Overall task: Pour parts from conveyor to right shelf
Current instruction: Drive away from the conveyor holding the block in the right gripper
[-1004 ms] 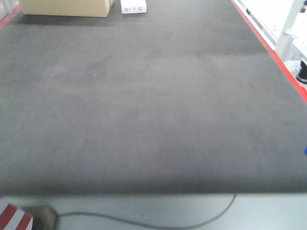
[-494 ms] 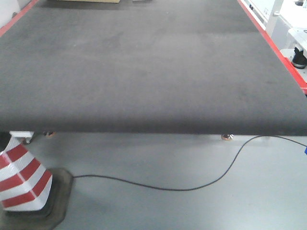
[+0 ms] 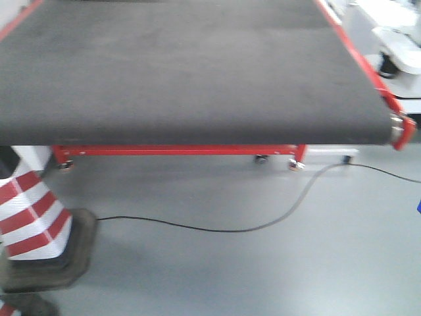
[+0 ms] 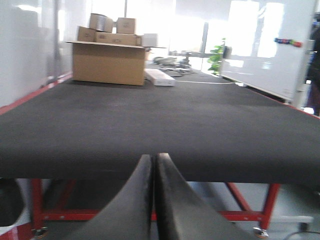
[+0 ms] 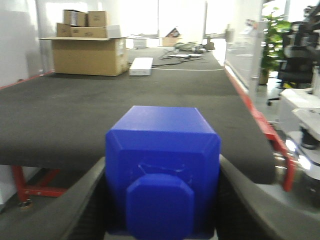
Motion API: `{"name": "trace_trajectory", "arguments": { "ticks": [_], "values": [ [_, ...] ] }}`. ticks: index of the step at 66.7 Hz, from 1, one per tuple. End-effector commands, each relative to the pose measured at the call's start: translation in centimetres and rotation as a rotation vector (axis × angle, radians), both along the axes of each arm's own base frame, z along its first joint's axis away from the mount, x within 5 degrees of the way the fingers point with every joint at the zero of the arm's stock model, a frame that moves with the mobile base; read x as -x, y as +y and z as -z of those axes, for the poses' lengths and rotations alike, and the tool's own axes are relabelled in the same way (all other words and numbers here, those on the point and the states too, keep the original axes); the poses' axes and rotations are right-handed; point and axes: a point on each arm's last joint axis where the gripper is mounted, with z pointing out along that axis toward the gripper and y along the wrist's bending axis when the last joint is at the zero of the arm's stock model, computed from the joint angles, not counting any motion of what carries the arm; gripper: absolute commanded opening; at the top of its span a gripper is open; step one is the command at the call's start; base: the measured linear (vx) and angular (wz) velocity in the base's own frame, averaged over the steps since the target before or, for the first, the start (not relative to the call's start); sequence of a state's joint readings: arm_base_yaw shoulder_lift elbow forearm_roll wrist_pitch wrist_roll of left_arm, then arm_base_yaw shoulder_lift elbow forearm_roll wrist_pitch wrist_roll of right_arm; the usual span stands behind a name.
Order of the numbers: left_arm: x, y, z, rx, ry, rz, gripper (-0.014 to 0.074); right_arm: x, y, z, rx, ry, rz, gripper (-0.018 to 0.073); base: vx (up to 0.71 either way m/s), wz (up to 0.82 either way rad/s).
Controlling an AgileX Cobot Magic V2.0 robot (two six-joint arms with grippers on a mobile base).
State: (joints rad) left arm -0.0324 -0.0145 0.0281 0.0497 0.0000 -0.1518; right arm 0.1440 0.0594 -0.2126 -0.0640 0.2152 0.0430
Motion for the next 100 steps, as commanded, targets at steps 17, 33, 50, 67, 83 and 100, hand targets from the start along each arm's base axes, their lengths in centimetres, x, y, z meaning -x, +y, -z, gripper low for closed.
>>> {"name": "trace_trajectory", "arguments": {
  "ticks": [17, 33, 50, 67, 83, 100],
  "values": [
    [0.03, -0.05, 0.14, 0.018, -0.062, 0.009, -0.0006, 0.13, 0.01, -1.62, 0.003, -0.102, -0.001, -0.0004, -0.18, -0.79],
    [0.03, -0.05, 0.14, 0.018, -0.062, 0.009, -0.0006, 0.13, 0.01, -1.62, 0.003, -0.102, -0.001, -0.0004, -0.19, -0.98],
    [0.03, -0.05, 0.14, 0.018, -0.062, 0.009, -0.0006, 0.13, 0.01, -1.62, 0.003, -0.102, -0.001, -0.0004, -0.2, -0.8],
    [0.03, -0.05, 0.14, 0.018, -0.062, 0.009, -0.0006, 0.13, 0.01, -1.62, 0.003, -0.102, -0.001, -0.0004, -0.19, -0.72],
    [0.03, -0.05, 0.14, 0.018, -0.062, 0.009, -0.0006, 0.13, 0.01, -1.62, 0.003, -0.102, -0.001, -0.0004, -0.19, -0.79],
    [0.03, -0.05, 0.14, 0.018, -0.062, 0.009, -0.0006, 0.13, 0.01, -1.62, 0.003, -0.102, -0.001, -0.0004, -0.15, -0.9]
  ]
}}
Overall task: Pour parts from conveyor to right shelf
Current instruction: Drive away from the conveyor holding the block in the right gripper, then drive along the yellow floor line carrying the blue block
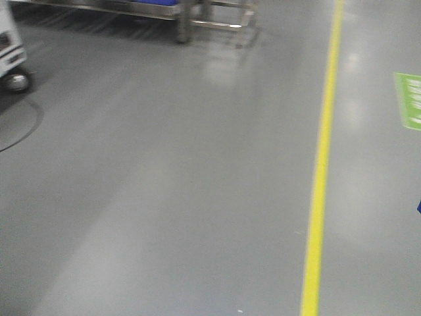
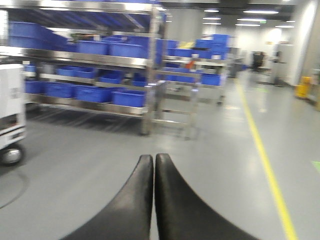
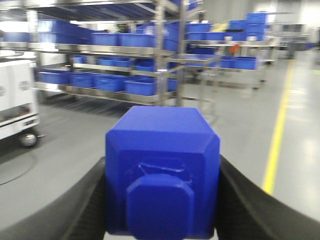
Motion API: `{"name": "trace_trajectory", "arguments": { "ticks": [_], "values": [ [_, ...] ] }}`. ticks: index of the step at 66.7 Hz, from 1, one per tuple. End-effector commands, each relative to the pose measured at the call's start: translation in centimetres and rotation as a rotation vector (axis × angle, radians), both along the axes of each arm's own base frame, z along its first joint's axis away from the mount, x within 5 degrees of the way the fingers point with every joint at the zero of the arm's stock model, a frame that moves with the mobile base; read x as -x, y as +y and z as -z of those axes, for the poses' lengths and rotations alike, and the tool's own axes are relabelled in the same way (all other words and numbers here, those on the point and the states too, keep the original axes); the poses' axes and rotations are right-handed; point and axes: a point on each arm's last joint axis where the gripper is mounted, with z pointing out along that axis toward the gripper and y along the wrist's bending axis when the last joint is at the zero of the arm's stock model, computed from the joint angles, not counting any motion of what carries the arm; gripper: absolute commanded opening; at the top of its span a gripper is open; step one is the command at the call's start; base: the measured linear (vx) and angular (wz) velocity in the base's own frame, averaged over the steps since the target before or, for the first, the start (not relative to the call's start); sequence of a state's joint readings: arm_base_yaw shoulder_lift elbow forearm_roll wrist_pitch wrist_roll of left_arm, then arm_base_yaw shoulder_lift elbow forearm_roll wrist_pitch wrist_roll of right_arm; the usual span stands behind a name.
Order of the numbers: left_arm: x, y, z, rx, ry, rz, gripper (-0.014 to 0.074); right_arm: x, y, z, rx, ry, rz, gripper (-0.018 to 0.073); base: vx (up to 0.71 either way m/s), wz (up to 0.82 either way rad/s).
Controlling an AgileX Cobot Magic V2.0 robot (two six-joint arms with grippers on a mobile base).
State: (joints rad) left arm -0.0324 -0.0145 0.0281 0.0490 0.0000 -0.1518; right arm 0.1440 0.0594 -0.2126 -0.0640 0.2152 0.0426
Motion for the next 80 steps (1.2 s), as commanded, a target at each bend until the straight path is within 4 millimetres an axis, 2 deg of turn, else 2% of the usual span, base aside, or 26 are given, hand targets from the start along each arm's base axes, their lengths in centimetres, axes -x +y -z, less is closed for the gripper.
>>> {"name": "trace_trajectory", "arguments": {
  "ticks": [1, 21, 36, 60, 80],
  "values": [
    [0.03, -0.05, 0.14, 0.018, -0.062, 0.009, -0.0006, 0.13, 0.01, -1.62, 0.003, -0.102, -0.001, -0.0004, -0.11, -0.96],
    [0.03, -0.05, 0.14, 0.018, -0.062, 0.009, -0.0006, 0.13, 0.01, -1.62, 0.003, -0.102, -0.001, -0.0004, -0.07, -0.88],
    [0.03, -0.05, 0.14, 0.018, -0.062, 0.009, -0.0006, 0.13, 0.01, -1.62, 0.003, -0.102, -0.001, -0.0004, 0.0, -0.57],
    [0.03, -0.05, 0.14, 0.018, -0.062, 0.009, -0.0006, 0.13, 0.01, -1.62, 0.003, -0.102, -0.001, -0.0004, 0.13, -0.21],
    [0.03, -0.05, 0.14, 0.018, -0.062, 0.009, -0.0006, 0.13, 0.01, -1.62, 0.003, -0.102, -0.001, -0.0004, 0.3, 0.05]
  ]
}}
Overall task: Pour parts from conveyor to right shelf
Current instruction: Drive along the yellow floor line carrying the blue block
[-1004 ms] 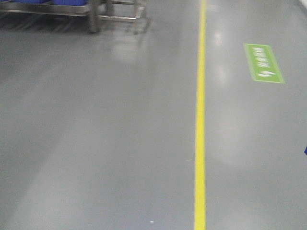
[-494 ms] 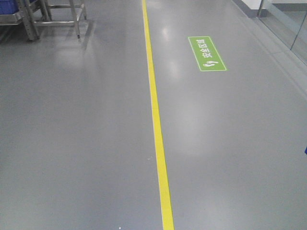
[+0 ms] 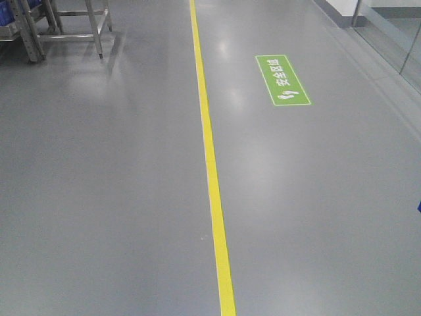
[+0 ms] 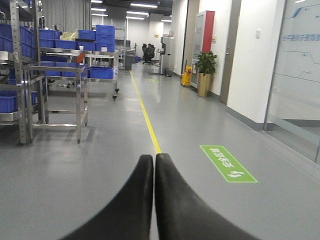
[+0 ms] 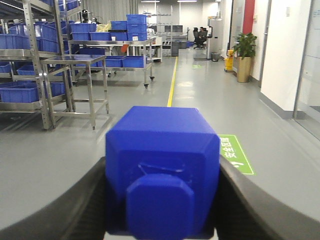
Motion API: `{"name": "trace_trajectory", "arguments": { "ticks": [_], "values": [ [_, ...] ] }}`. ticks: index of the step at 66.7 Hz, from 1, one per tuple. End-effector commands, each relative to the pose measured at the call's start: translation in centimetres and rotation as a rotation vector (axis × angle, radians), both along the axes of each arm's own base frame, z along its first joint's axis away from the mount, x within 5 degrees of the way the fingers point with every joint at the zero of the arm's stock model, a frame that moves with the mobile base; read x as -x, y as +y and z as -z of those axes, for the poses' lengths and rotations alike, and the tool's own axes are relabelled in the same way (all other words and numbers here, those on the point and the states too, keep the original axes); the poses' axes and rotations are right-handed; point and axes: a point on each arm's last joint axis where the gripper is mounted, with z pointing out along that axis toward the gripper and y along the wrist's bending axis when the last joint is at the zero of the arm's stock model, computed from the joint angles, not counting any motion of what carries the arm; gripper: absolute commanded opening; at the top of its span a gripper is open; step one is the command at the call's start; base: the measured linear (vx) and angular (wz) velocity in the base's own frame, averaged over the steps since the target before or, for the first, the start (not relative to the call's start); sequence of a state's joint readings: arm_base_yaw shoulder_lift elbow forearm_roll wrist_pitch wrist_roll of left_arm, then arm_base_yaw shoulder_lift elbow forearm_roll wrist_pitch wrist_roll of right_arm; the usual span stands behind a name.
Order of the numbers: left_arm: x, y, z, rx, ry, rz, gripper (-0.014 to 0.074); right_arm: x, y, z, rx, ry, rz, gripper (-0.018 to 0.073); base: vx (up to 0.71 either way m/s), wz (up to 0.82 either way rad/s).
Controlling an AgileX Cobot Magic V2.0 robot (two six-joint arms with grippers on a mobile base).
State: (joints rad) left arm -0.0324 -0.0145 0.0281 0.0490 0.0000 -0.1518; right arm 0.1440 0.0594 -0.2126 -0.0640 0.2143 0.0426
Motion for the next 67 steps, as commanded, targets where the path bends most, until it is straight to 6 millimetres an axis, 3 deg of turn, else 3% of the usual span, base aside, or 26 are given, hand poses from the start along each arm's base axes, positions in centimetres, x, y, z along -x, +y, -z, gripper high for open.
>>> {"name": "trace_trajectory", "arguments": {
  "ticks": [1, 67],
  "values": [
    [0.03, -0.05, 0.14, 0.018, -0.062, 0.009, -0.0006, 0.13, 0.01, -1.61, 0.003, -0.101, -0.001, -0.0004, 0.39, 0.14],
    [0.03, -0.05, 0.14, 0.018, -0.062, 0.009, -0.0006, 0.13, 0.01, -1.61, 0.003, -0.101, -0.001, -0.0004, 0.52, 0.04]
  ]
}}
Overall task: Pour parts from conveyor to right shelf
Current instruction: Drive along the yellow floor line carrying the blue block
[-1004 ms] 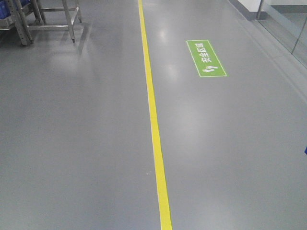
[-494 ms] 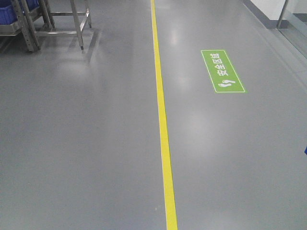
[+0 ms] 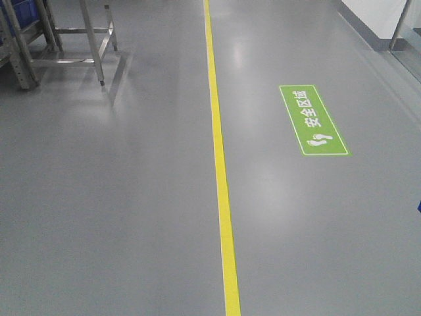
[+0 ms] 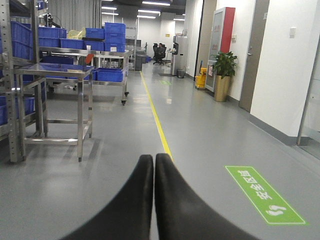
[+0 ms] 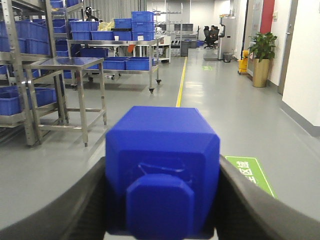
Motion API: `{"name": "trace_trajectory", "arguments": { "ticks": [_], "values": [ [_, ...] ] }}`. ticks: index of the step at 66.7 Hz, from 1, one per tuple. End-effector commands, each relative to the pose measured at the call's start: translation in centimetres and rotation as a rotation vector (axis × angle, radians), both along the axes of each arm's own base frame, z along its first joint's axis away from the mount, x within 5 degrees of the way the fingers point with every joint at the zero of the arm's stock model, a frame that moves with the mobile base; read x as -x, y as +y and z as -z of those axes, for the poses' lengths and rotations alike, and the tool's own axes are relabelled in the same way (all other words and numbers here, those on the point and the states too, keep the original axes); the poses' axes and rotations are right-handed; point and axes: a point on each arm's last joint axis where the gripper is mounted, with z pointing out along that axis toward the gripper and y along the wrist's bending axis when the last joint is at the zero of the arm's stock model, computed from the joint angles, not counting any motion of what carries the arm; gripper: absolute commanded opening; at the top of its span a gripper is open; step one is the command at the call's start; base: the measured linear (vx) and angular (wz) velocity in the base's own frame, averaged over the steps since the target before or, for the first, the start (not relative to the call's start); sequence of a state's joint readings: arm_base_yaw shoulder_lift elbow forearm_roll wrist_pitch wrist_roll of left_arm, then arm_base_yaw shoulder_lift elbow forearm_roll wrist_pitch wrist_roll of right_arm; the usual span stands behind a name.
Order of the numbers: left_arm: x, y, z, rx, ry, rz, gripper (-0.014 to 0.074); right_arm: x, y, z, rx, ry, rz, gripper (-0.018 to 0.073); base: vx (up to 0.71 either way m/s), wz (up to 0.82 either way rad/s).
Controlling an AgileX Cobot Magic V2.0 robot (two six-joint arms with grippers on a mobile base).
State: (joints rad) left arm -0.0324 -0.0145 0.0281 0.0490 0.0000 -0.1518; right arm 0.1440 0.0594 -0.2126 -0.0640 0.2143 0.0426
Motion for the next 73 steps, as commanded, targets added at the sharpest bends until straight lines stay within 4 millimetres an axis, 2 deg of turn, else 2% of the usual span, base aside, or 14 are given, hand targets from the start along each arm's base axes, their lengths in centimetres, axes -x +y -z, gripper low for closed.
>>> {"name": "trace_trajectory", "arguments": {
  "ticks": [1, 73],
  "values": [
    [0.03, -0.05, 0.14, 0.018, -0.062, 0.009, -0.0006, 0.13, 0.01, -1.61, 0.003, -0.101, -0.001, -0.0004, 0.64, -0.06],
    [0.03, -0.05, 0.14, 0.018, -0.062, 0.009, -0.0006, 0.13, 0.01, -1.6, 0.003, -0.1, 0.0, -0.0004, 0.72, 0.02]
  ]
}}
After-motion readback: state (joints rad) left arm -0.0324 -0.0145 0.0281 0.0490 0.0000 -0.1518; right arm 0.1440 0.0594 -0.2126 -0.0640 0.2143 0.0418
